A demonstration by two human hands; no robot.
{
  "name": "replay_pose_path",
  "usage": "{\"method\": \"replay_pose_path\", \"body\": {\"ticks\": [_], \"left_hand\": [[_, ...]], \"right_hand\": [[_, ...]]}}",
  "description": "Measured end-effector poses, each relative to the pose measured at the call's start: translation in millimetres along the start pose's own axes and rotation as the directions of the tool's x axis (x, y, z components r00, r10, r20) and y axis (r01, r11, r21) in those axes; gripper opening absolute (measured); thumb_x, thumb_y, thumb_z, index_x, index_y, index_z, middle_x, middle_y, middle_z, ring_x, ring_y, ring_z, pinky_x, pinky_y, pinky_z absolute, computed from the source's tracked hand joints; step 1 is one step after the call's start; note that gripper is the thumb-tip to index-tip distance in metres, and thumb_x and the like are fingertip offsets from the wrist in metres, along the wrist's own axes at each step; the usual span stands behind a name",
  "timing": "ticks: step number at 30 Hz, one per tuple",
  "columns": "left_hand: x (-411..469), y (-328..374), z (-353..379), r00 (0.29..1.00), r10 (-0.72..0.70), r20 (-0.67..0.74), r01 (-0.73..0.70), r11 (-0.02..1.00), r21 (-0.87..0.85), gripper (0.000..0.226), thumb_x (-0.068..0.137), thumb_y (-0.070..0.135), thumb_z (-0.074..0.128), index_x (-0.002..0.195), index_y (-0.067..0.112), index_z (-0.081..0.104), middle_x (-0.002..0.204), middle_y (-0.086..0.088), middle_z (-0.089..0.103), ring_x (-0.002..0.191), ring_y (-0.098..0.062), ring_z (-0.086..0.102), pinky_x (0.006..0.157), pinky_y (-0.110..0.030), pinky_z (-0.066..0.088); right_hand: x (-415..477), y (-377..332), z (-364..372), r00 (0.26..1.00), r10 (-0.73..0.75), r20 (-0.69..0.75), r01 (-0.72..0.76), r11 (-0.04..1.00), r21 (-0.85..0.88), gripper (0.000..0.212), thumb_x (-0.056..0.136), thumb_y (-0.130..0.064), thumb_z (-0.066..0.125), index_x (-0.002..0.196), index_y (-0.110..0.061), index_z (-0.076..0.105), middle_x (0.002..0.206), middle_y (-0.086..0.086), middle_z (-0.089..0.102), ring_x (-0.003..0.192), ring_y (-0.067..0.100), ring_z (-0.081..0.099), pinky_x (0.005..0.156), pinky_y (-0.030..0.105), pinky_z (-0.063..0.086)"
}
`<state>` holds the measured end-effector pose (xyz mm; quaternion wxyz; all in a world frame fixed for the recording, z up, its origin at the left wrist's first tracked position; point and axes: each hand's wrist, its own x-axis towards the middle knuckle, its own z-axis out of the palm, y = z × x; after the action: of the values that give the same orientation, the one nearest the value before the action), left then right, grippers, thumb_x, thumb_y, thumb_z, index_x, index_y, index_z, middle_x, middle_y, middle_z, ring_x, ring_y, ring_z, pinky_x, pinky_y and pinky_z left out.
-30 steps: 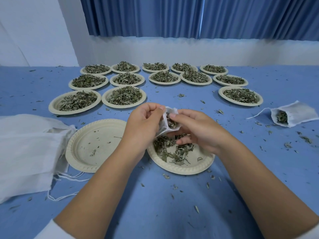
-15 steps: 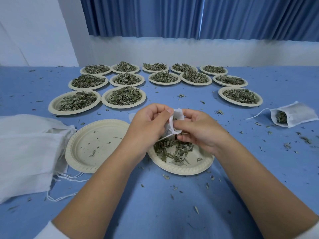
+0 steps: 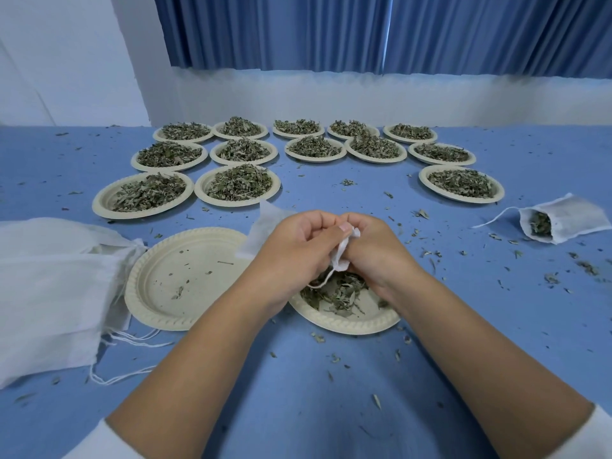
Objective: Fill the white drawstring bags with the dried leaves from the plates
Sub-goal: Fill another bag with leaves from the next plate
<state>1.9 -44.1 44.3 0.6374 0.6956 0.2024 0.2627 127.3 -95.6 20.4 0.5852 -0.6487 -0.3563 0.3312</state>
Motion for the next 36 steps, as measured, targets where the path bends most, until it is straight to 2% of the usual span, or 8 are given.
{"method": "replay_pose_path", "body": {"ticks": [4,9,14,21,25,29,32,36], "left_hand": [[1.7,-2.5,2.3,0.998,-0.011,-0.061,0.008,0.998,-0.056,0.017,0.098,0.014,0.053,0.099,0.003,0.066,0.042,0.013,0.043,0.032,0.0,0.03,0.036,-0.01,0.027],[5.1,-4.0,-3.0,0.973,0.0,-0.231,-0.016,0.998,-0.065,0.012,0.099,0.015,0.053,0.093,0.008,0.061,0.041,0.013,0.042,0.033,0.001,0.034,0.037,-0.01,0.029],[9.1,-3.3,-14.9,0.936,-0.017,-0.35,-0.026,0.993,-0.117,0.014,0.1,0.015,0.051,0.09,0.012,0.061,0.043,0.01,0.04,0.037,-0.005,0.028,0.037,-0.014,0.027],[10.5,-4.1,-16.4,0.932,-0.015,-0.363,-0.04,0.989,-0.141,0.016,0.1,0.015,0.05,0.089,0.013,0.062,0.042,0.01,0.039,0.037,-0.005,0.028,0.037,-0.013,0.025],[11.4,-4.6,-16.8,0.932,-0.009,-0.362,-0.049,0.988,-0.148,0.014,0.1,0.014,0.05,0.091,0.012,0.061,0.042,0.01,0.04,0.035,-0.004,0.028,0.037,-0.013,0.025],[11.9,-7.1,-18.0,0.931,-0.002,-0.365,-0.049,0.99,-0.131,0.014,0.099,0.016,0.052,0.089,0.014,0.061,0.043,0.009,0.04,0.037,-0.005,0.029,0.037,-0.013,0.026],[12.6,-8.7,-18.5,0.931,0.003,-0.364,-0.052,0.991,-0.126,0.014,0.099,0.016,0.053,0.089,0.014,0.061,0.042,0.009,0.039,0.037,-0.005,0.029,0.037,-0.013,0.026],[13.5,-10.3,-19.3,0.933,0.005,-0.361,-0.053,0.991,-0.123,0.013,0.099,0.016,0.053,0.089,0.015,0.061,0.043,0.01,0.037,0.037,-0.005,0.027,0.037,-0.014,0.025]], "right_hand": [[0.6,1.2,1.8,0.999,-0.025,-0.038,0.023,0.999,-0.049,0.019,0.08,0.008,0.058,0.073,-0.009,0.06,0.063,0.004,0.062,0.066,0.017,0.059,0.06,0.026,0.05],[-2.0,-6.8,-5.4,0.987,0.028,0.161,-0.042,0.996,0.085,0.006,0.088,-0.01,0.068,0.09,-0.013,0.073,0.08,0.003,0.074,0.07,0.011,0.068,0.059,0.018,0.053],[-4.8,-18.9,-26.7,0.993,0.011,0.116,0.015,0.976,-0.218,0.023,0.095,-0.034,0.061,0.08,-0.021,0.072,0.073,-0.005,0.07,0.057,0.01,0.053,0.048,0.017,0.042],[-4.0,-17.6,-34.3,0.992,-0.039,0.118,0.096,0.847,-0.523,0.021,0.093,-0.019,0.055,0.088,-0.022,0.075,0.073,-0.009,0.067,0.054,0.002,0.049,0.051,0.012,0.039],[-2.8,-11.8,-36.1,0.981,-0.037,0.188,0.177,0.556,-0.812,0.026,0.089,-0.035,0.064,0.115,-0.028,0.065,0.112,-0.011,0.059,0.089,-0.001,0.053,0.076,0.019,0.04],[-9.0,-13.7,-35.1,0.933,0.132,0.334,0.198,0.588,-0.784,0.062,0.073,-0.06,0.074,0.129,-0.037,0.056,0.119,-0.024,0.049,0.113,-0.002,0.048,0.093,0.019,0.038],[-10.4,-10.5,-32.7,0.89,0.105,0.443,0.312,0.568,-0.762,0.071,0.069,-0.052,0.082,0.132,-0.041,0.053,0.114,-0.032,0.044,0.091,-0.024,0.045,0.076,0.002,0.036],[-7.6,-3.0,-20.7,0.899,-0.026,0.436,0.374,0.562,-0.738,0.062,0.077,-0.036,0.081,0.133,-0.032,0.056,0.124,-0.017,0.052,0.072,-0.032,0.041,0.07,-0.002,0.033]]}}
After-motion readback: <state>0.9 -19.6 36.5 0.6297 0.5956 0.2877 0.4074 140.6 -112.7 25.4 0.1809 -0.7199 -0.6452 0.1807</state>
